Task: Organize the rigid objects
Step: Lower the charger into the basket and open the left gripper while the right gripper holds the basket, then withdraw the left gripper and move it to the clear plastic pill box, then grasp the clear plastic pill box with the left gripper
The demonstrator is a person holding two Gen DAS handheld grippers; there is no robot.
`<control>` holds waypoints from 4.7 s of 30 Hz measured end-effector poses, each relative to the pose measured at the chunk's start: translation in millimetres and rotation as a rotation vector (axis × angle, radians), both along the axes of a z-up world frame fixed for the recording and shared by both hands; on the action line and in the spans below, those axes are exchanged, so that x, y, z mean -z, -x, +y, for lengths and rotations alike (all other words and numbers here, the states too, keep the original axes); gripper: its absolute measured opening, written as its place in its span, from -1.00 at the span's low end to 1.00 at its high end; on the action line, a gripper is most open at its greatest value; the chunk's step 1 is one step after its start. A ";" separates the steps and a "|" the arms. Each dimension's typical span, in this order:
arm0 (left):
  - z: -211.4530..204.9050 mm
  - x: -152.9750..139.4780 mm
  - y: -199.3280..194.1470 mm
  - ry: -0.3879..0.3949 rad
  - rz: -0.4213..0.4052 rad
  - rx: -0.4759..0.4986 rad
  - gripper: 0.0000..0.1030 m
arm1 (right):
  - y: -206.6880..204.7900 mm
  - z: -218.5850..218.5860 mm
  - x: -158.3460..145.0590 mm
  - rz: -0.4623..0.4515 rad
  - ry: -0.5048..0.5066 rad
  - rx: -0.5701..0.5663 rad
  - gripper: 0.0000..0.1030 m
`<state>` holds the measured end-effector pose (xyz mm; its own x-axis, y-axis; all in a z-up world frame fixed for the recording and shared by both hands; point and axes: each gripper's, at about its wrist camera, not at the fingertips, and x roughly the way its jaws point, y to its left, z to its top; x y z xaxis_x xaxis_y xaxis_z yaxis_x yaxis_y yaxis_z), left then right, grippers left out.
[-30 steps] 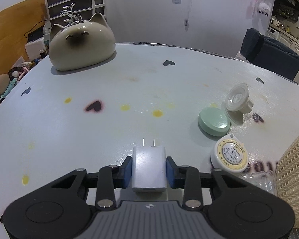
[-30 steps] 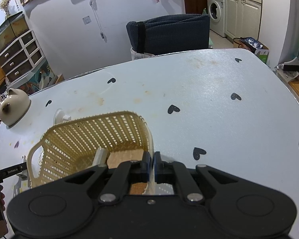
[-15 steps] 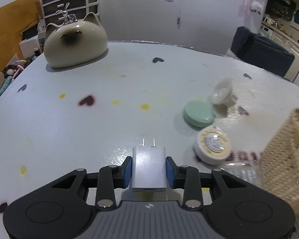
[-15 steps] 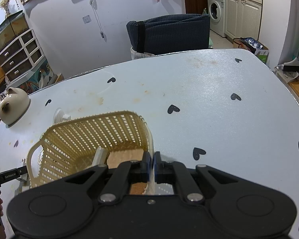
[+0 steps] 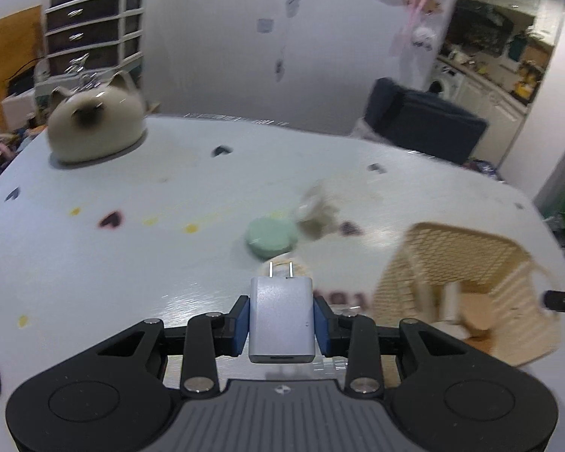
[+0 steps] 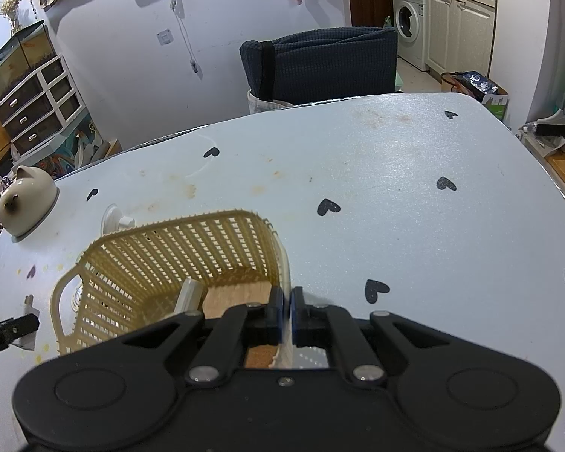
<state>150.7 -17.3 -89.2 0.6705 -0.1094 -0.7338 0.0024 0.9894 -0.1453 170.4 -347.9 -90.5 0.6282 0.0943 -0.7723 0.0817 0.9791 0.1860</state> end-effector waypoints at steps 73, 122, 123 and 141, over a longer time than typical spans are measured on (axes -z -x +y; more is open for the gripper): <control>-131.4 -7.2 -24.8 -0.139 -0.005 0.505 0.60 | 0.4 0.1 0.3 -0.006 -0.016 0.001 -0.91; -3.3 62.1 16.7 -0.072 -0.065 0.246 1.00 | 1.0 -0.4 0.8 -0.007 -0.012 -0.002 -0.91; -5.0 67.2 15.7 -0.087 -0.052 0.244 1.00 | 1.0 -0.4 0.7 -0.007 -0.011 -0.002 -0.91; 2.7 89.8 -0.1 -0.231 -0.056 0.149 1.00 | 0.9 -0.1 1.0 -0.007 -0.011 -0.003 -0.91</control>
<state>150.8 -14.6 -179.0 0.6997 -0.0443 -0.7131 0.1523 0.9844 0.0882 169.4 -348.0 -91.5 0.6334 0.1041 -0.7668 0.0778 0.9773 0.1969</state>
